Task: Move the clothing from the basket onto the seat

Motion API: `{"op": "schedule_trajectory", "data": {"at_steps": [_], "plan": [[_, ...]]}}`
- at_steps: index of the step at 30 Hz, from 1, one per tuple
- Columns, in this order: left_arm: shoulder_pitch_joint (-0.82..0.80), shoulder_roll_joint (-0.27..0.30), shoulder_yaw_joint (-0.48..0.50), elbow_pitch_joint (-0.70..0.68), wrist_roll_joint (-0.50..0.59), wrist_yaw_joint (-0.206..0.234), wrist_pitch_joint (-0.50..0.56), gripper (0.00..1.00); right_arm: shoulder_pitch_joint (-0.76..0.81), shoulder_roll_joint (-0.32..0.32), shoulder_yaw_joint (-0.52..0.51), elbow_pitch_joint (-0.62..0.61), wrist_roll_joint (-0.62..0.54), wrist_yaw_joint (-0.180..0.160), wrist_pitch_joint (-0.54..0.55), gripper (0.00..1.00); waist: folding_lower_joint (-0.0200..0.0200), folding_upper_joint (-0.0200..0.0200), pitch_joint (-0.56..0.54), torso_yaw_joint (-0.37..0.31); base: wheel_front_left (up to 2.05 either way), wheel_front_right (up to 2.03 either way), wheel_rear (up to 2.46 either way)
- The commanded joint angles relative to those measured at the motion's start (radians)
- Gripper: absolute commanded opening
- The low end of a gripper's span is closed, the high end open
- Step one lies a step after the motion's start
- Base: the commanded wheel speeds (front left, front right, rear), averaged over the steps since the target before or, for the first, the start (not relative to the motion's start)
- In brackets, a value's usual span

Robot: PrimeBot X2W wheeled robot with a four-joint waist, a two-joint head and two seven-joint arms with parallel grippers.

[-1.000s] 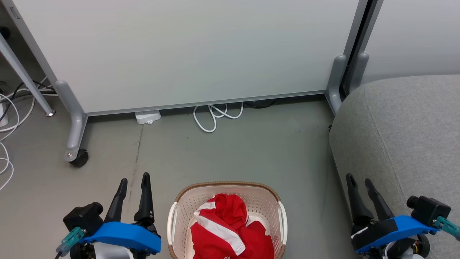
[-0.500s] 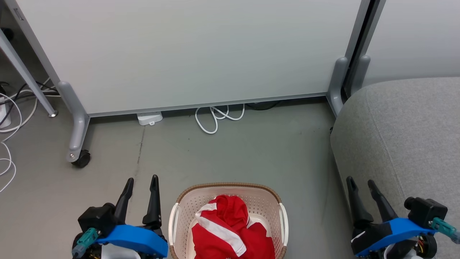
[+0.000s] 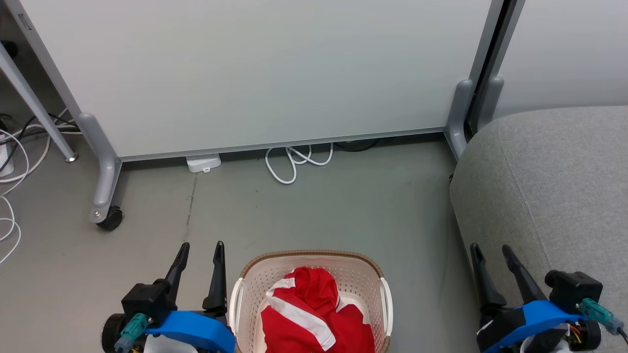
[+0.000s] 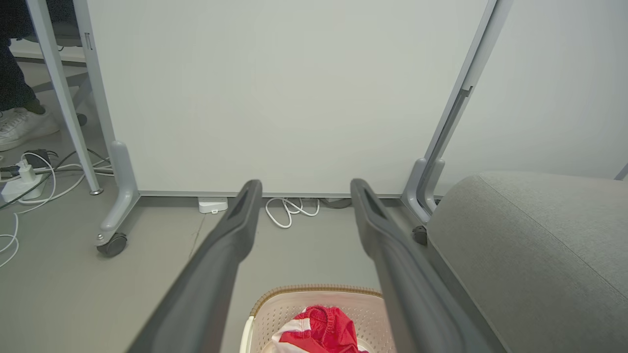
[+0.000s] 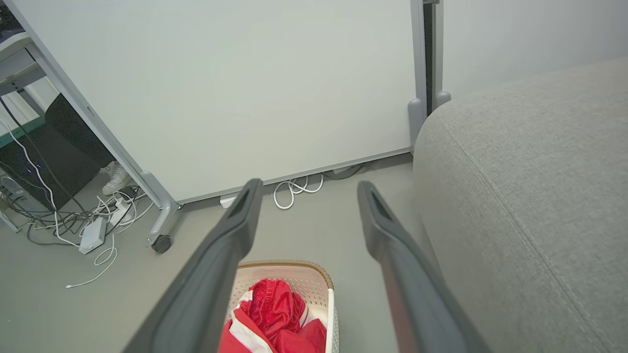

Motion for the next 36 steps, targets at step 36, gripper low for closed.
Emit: {"op": "schedule_trajectory", "data": {"at_steps": [36], "plan": [[-0.007,-0.013,0.023,0.040,0.030,-0.010,-0.054,1.00,0.006,-0.008,0.016,0.006,-0.159,0.002,-0.052,1.00,0.0000,0.0000,-0.001,-0.012,0.00,0.00,0.00]]}}
